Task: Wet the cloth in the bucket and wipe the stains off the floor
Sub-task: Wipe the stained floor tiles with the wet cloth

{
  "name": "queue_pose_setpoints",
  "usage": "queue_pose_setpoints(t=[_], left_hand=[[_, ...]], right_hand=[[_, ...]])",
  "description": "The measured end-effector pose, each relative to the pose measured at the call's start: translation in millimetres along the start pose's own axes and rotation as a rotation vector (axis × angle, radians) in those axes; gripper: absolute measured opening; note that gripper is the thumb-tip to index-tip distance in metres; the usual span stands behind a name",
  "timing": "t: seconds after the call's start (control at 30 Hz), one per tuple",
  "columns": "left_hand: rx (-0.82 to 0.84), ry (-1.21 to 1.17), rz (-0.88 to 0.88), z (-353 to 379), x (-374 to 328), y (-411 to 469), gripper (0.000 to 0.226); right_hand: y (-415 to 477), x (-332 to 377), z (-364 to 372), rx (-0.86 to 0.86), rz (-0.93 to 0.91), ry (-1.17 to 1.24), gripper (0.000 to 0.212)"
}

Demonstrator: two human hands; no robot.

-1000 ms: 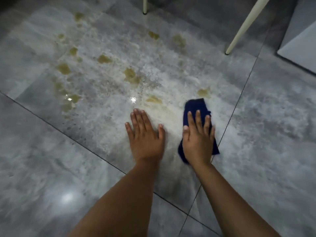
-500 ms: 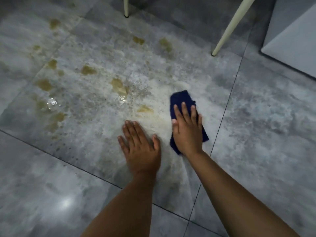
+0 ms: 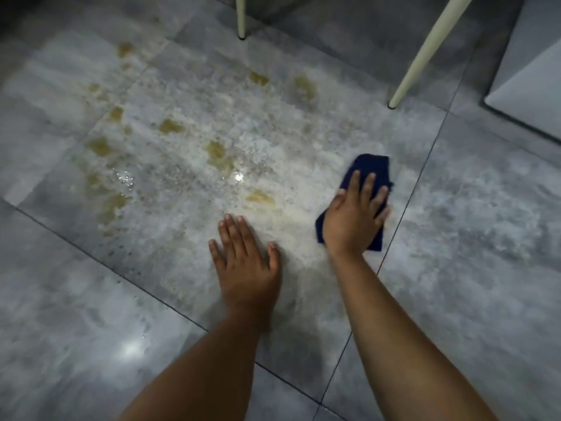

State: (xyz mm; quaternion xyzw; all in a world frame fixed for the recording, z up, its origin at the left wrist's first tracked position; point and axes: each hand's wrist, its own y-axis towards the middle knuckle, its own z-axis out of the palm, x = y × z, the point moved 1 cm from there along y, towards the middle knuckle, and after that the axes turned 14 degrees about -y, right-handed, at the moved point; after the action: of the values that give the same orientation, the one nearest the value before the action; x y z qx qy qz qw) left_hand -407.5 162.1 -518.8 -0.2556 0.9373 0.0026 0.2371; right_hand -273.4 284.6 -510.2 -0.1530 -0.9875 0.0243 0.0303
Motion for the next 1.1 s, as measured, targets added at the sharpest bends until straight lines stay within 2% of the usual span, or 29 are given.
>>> queue_pose_setpoints(t=[0.07,0.13,0.2,0.27,0.37,0.43,0.5,0.57,0.63,0.7,0.77,0.83,0.97,1.03,1.1], left_hand=[[0.011,0.005,-0.002,1,2,-1,0.074],[0.02,0.005,0.001,1,2,-1,0.074],[0.025,0.014,-0.003,0,0,1,0.074],[0.04,0.028,-0.015,0,-1,1,0.074],[0.061,0.039,-0.024,-1,0,0,0.074],[0.058,0.036,-0.03,-2,-1,-1,0.074],[0.062,0.022,-0.041,-4,-5,-2,0.073],[0.083,-0.002,-0.046,-6,-6,-2,0.072],[0.102,-0.038,-0.042,-10,-3,-1,0.071],[0.127,-0.1,-0.01,-14,3,1,0.067],[0.159,-0.183,0.052,-21,13,3,0.065],[0.153,-0.18,0.102,-36,35,6,0.069],[0.109,-0.063,0.116,-67,84,21,0.072],[0.122,-0.039,0.144,-74,101,32,0.07],[0.136,-0.035,0.164,-74,112,38,0.069]], right_hand=[[9,16,2,0.034,-0.213,-0.015,0.051],[49,22,-1,0.055,-0.305,-0.029,0.051],[88,12,-3,0.049,-0.263,-0.031,0.051],[99,-13,-5,0.053,-0.145,-0.008,0.051],[51,-40,-6,0.039,-0.004,0.016,0.051],[2,-39,-3,0.03,-0.035,0.024,0.052],[-24,-28,2,0.033,-0.144,0.005,0.052],[-15,-18,3,0.046,-0.24,-0.011,0.052],[0,-18,2,0.048,-0.258,-0.02,0.051],[0,-24,3,0.035,-0.16,-0.003,0.051],[-27,-26,3,0.03,0.014,0.032,0.052],[-76,-11,2,0.049,0.066,0.041,0.052],[-147,38,10,0.03,-0.246,0.004,0.055],[-131,52,11,0.043,-0.373,-0.032,0.054],[-103,48,13,0.06,-0.383,-0.085,0.052]])
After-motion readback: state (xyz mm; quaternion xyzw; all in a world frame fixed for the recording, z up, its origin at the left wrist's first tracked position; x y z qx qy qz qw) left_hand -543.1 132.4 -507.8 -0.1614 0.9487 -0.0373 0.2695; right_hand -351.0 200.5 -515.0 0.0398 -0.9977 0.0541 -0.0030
